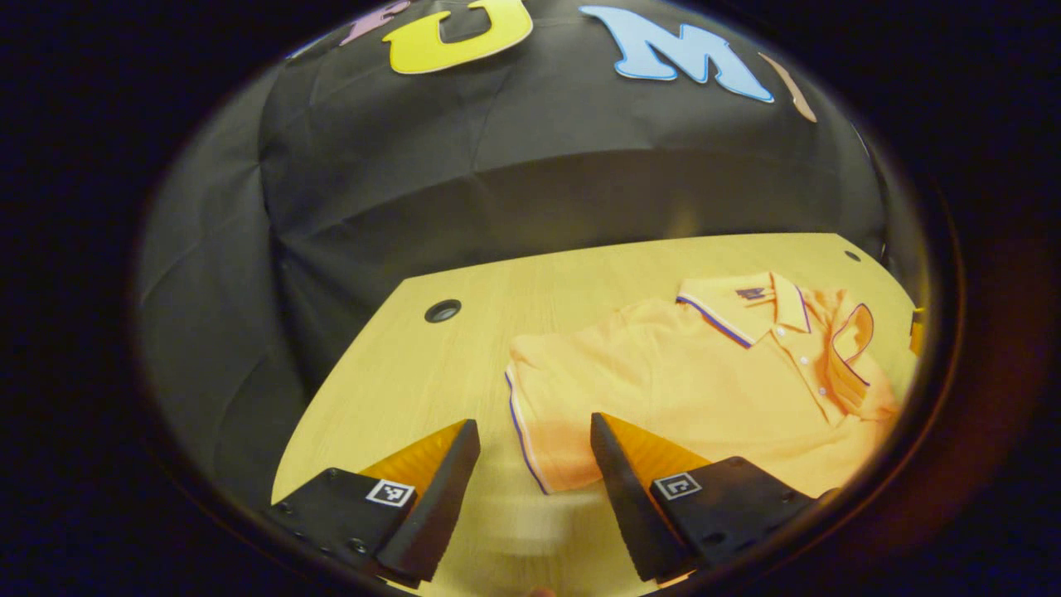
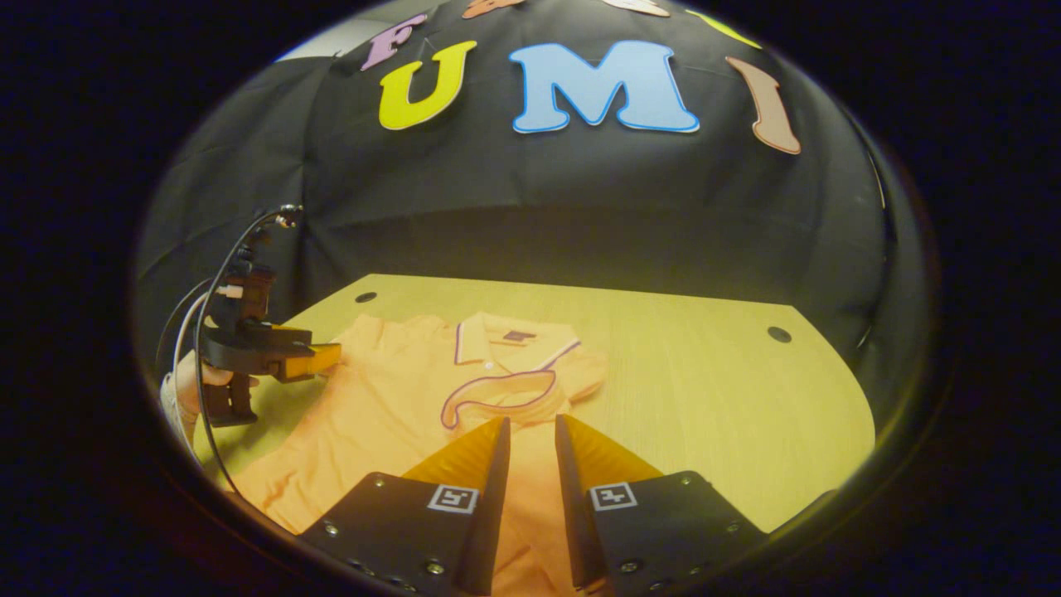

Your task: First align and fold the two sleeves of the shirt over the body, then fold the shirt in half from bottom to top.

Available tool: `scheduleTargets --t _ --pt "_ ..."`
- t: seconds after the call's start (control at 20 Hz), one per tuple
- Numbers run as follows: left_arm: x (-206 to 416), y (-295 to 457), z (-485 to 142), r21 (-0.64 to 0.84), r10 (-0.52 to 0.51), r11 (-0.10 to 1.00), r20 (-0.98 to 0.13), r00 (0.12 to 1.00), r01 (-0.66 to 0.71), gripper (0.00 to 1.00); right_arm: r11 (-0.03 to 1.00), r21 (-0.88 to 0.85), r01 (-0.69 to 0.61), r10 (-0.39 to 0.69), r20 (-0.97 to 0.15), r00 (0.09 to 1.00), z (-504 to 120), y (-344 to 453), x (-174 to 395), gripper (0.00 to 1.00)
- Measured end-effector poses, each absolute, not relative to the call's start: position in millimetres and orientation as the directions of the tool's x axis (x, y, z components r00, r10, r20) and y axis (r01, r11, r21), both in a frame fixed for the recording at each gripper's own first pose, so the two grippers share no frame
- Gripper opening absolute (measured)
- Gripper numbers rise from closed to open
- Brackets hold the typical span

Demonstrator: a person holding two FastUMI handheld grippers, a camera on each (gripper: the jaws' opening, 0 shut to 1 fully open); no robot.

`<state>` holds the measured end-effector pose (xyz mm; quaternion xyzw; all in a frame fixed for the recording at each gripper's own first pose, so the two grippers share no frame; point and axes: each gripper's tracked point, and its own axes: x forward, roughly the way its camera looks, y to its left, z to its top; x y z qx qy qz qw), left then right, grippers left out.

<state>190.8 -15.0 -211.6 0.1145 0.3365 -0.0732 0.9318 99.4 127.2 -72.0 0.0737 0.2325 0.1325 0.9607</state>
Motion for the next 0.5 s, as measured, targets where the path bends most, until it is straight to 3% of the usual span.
scheduleTargets --t 0.1,0.15,0.35,0.5 --pt "191.3 -13.0 -221.2 0.169 -0.052 0.961 -0.663 0.747 0.217 0.96 0.955 0.208 -0.212 0.284 -0.431 0.857 -75.0 123.3 99.3 0.34" --pt "189.9 -11.9 -224.9 0.170 -0.047 0.961 -0.675 0.736 0.218 0.93 0.955 0.211 -0.208 0.282 -0.433 0.856 -75.6 122.3 99.1 0.34" --pt "191.9 -13.5 -227.7 0.186 -0.039 0.957 -0.678 0.734 0.223 0.93 0.954 0.225 -0.199 0.281 -0.428 0.859 -75.1 118.5 97.4 0.34" --pt "189.0 -30.9 -230.0 0.105 -0.104 0.967 -0.672 0.733 0.233 0.70 0.950 0.242 -0.196 0.285 -0.418 0.863 -74.8 118.3 96.5 0.34"
